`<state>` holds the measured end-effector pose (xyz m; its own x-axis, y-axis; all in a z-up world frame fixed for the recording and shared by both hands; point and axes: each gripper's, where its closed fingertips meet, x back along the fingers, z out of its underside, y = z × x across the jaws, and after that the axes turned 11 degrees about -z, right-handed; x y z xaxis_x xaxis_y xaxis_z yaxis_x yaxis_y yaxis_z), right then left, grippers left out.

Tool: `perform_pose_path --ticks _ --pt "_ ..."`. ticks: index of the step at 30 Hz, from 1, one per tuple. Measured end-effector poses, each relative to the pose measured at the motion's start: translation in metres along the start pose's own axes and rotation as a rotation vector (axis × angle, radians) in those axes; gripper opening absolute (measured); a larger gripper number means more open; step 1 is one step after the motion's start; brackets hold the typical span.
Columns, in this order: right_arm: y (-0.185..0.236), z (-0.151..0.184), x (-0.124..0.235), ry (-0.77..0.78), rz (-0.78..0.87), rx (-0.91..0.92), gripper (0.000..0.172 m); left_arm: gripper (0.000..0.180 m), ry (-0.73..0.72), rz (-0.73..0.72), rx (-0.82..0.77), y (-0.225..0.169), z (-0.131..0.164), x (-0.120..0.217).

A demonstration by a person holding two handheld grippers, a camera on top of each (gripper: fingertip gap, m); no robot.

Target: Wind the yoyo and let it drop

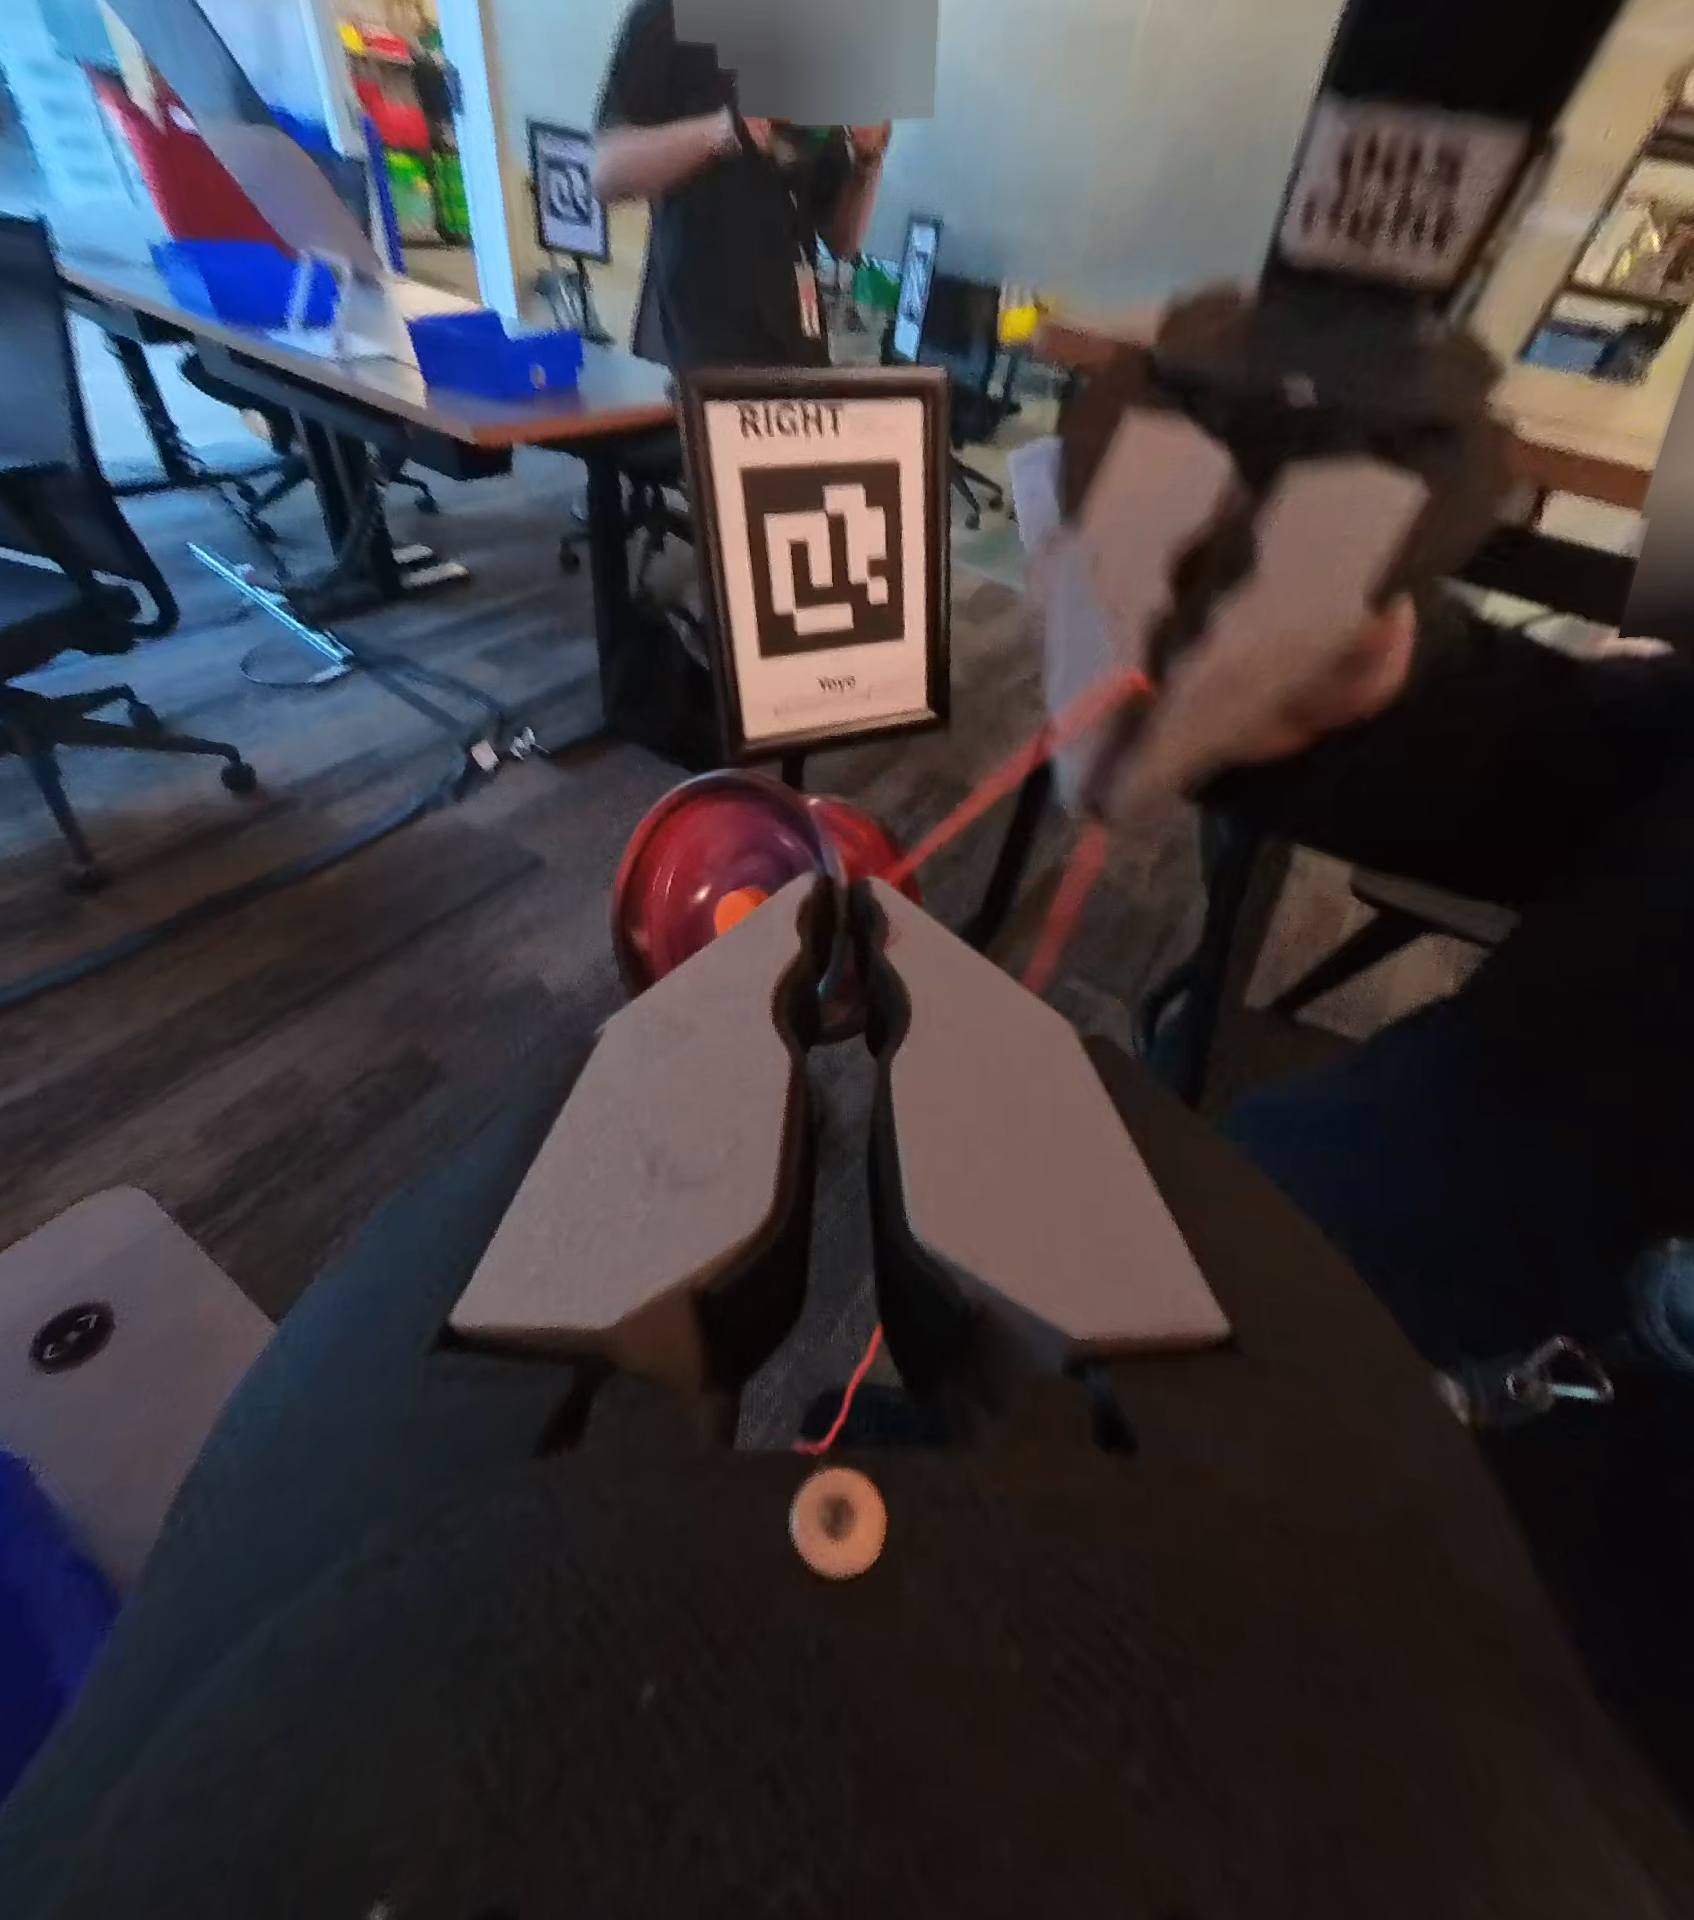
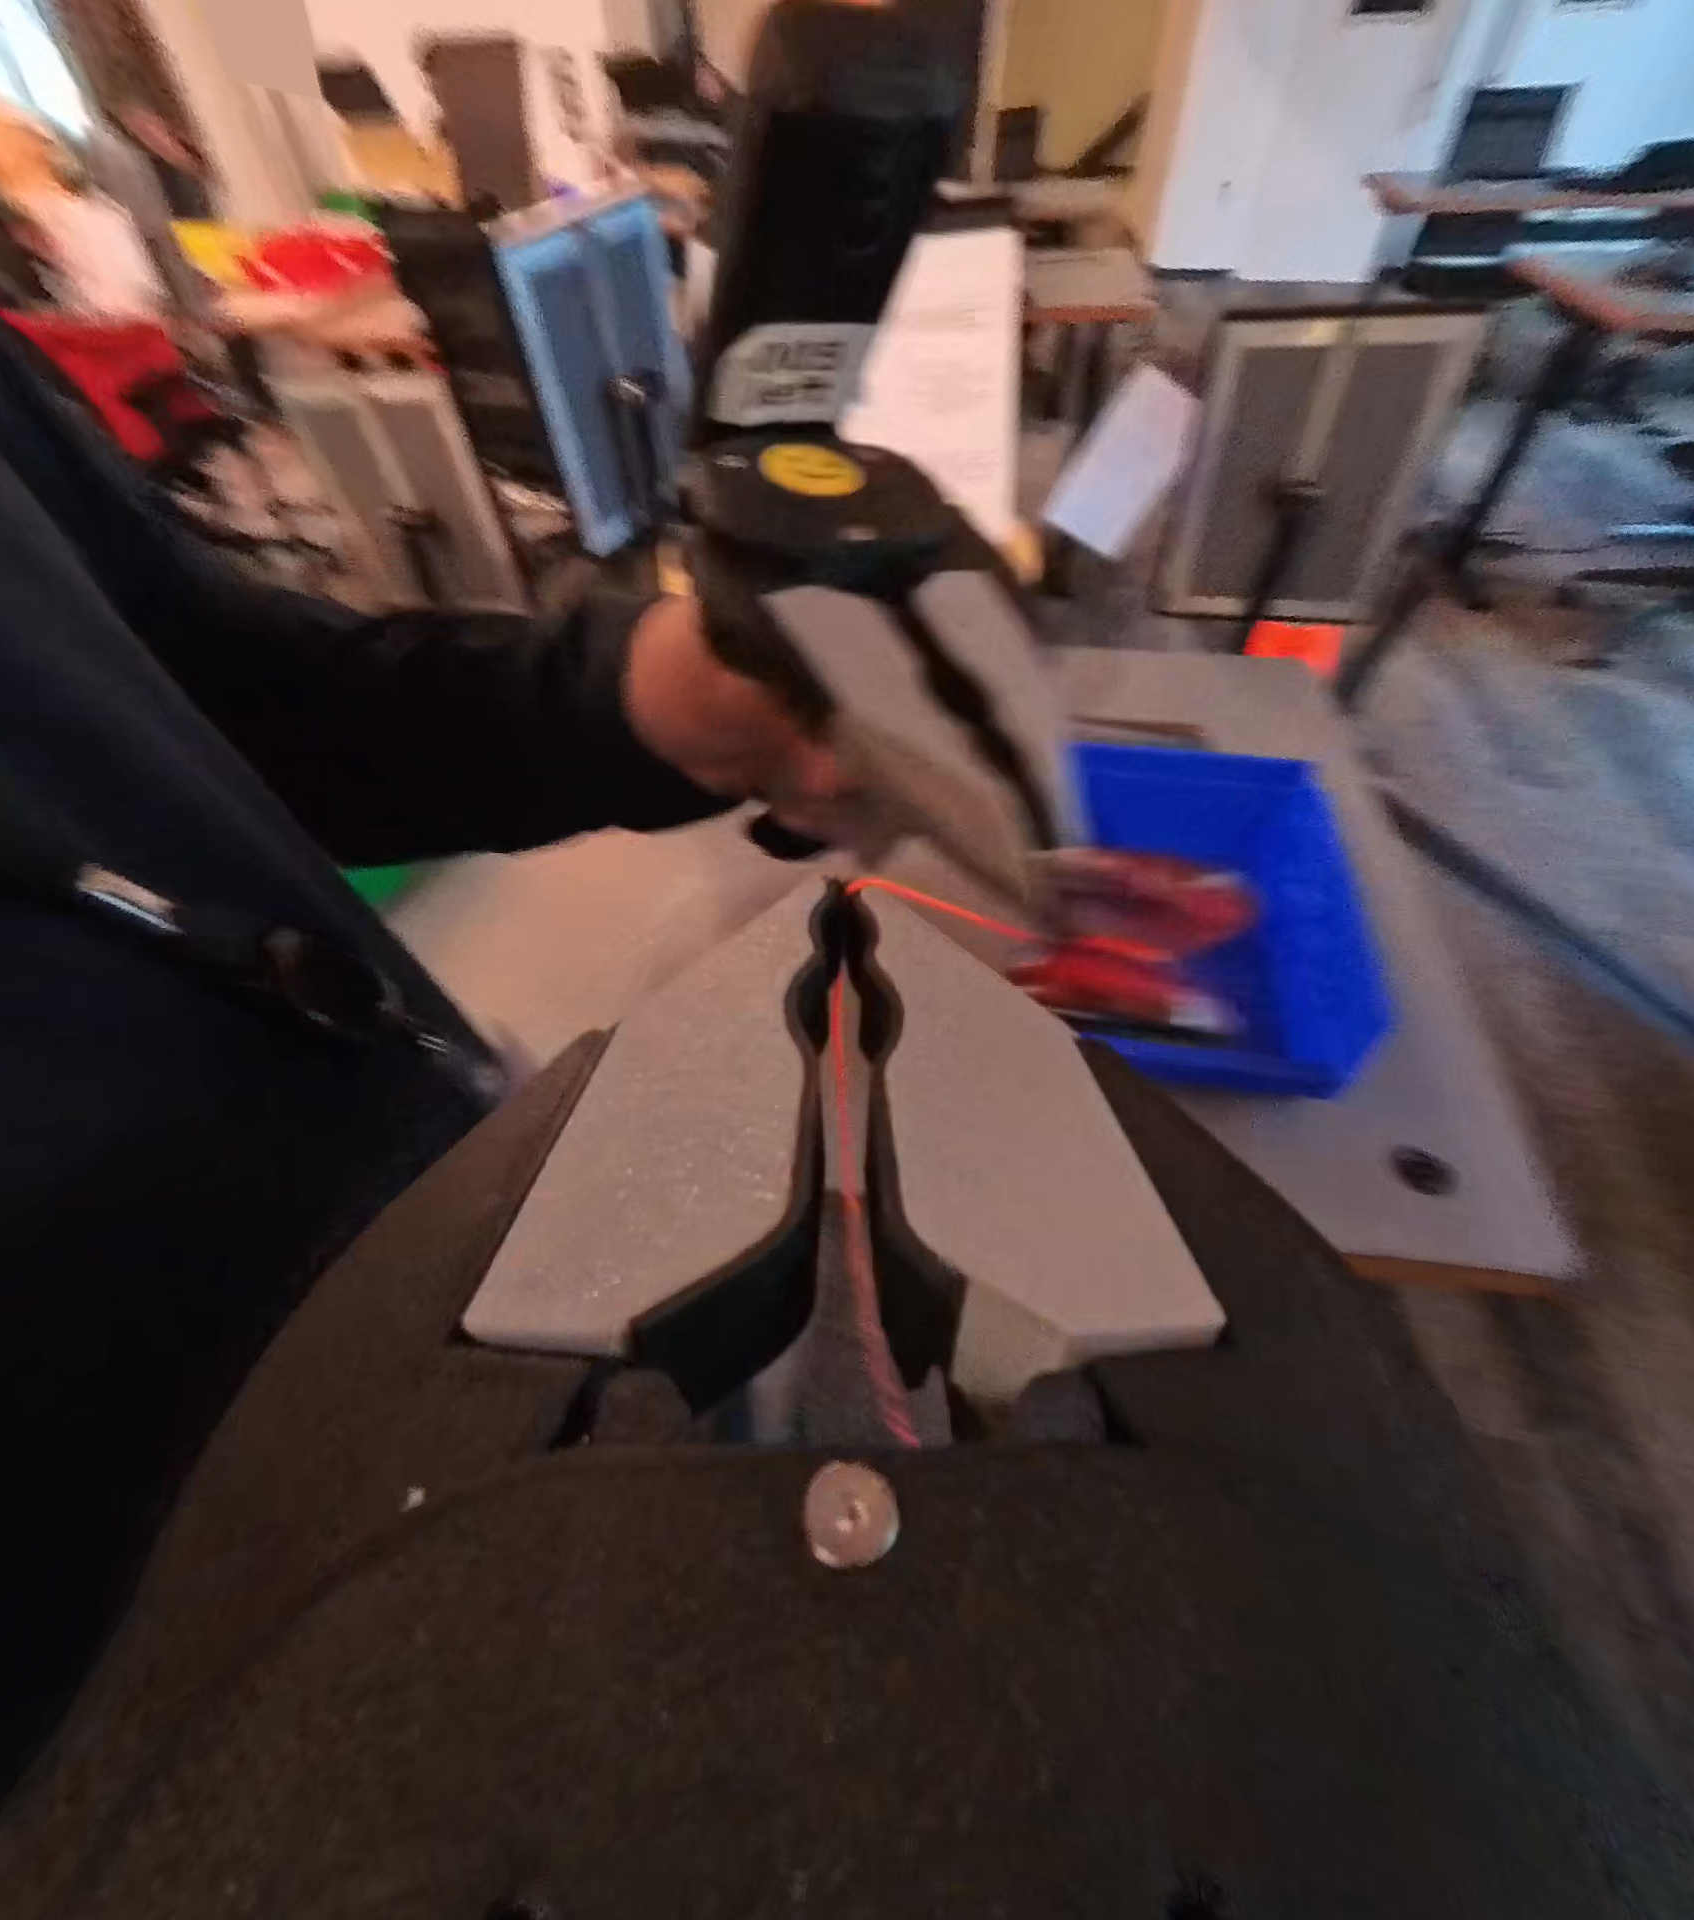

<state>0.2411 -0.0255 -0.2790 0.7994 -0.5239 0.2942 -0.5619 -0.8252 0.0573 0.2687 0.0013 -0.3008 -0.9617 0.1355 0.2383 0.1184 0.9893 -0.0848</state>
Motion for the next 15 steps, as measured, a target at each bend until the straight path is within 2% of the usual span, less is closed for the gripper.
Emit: perform_pose_path --ticks 3,7,9,11,15 --pt "-0.040 0.009 0.032 0.130 0.182 0.077 0.000 0.001 0.047 0.039 0.008 -0.005 0.012 -0.001" --pt "-0.060 0.022 0.041 0.114 0.196 0.003 0.000 0.001 -0.051 0.271 0.140 -0.032 -0.008 0.010" --pt "-0.055 0.030 0.029 0.067 0.126 -0.059 0.000 0.001 -0.167 0.400 0.207 -0.046 -0.031 0.024" --pt "-0.037 0.029 0.009 -0.043 0.017 -0.143 0.000 0.001 -0.245 0.465 0.243 -0.051 -0.047 0.033" --pt "0.011 0.021 -0.030 -0.185 -0.189 -0.251 0.000 0.001 -0.425 0.443 0.323 -0.034 -0.077 0.045"
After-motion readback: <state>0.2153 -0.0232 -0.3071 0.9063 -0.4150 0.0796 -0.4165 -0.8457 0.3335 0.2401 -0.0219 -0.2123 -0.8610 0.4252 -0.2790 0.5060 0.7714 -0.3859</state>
